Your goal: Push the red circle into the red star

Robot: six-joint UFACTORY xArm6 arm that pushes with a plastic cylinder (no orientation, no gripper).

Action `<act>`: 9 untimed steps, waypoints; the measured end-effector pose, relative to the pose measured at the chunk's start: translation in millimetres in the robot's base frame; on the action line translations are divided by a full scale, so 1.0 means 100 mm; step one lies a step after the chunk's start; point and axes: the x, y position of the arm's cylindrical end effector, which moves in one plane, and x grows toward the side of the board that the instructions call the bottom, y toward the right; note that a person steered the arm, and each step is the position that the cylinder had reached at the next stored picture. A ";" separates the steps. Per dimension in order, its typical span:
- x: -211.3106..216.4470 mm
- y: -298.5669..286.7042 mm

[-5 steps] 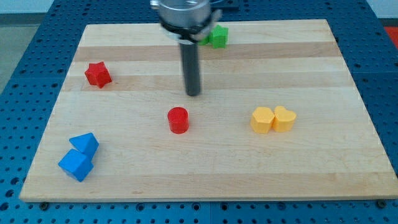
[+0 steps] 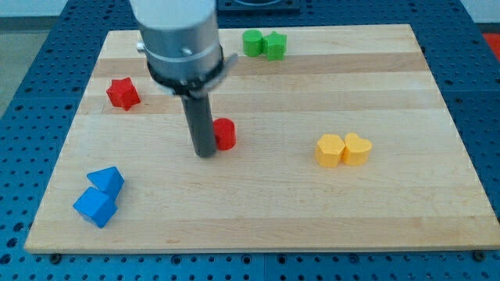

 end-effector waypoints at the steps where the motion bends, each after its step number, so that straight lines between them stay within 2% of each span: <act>1: -0.50 -0.25; 2: -0.41 -0.32; 4: -0.11 1.23; 6: 0.03 1.29; 7: 0.46 1.00; 8: 0.50 0.94; 9: 0.00 0.80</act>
